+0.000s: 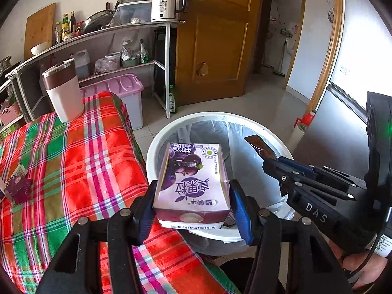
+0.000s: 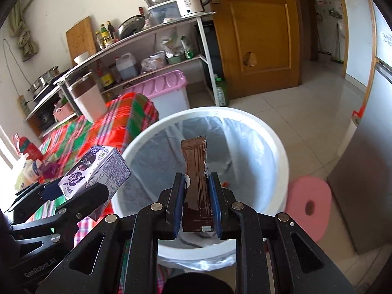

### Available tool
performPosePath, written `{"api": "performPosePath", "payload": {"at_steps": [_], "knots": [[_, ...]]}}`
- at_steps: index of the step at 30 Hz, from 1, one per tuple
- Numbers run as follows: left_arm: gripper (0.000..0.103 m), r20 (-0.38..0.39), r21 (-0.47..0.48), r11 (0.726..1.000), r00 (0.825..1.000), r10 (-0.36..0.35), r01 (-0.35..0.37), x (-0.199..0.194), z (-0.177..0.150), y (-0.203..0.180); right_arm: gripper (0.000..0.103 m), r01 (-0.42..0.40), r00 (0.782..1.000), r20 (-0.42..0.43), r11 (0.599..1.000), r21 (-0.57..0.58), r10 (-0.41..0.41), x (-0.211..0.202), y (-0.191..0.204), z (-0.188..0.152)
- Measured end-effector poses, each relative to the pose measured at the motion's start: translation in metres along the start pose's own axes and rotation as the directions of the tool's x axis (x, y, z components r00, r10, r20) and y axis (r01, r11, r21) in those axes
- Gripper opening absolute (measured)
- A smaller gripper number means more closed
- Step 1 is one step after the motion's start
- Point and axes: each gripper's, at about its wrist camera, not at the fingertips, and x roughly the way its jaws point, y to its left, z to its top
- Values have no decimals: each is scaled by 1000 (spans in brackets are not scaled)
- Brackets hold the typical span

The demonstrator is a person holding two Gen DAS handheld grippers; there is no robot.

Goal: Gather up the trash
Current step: 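Carry the purple carton and chocolate bar over the bin and release both, then move both tools back over the table toward the snack wrapper and paper bag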

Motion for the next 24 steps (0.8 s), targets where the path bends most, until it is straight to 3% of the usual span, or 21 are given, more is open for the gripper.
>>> {"api": "performPosePath", "payload": {"at_steps": [11, 15, 16, 18, 24], "knots": [[59, -26, -10, 1000, 1000, 0, -1, 9, 0, -5, 22, 49, 999, -21, 999, -21, -49, 7, -7, 1], [64, -28, -12, 1000, 1000, -4, 4, 9, -2, -3, 23, 41, 998, -38, 999, -23, -42, 9, -5, -1], [64, -29, -14, 1000, 1000, -5, 4, 8, -2, -3, 24, 44, 998, -38, 999, -27, -45, 9, -4, -2], [65, -28, -13, 1000, 1000, -5, 4, 7, -2, -2, 35, 47, 998, -36, 998, -30, -48, 8, -3, -3], [65, -15, -20, 1000, 1000, -6, 5, -3, -5, 3, 37, 40, 999, -29, 999, -26, -41, 2, 1, -5]]}}
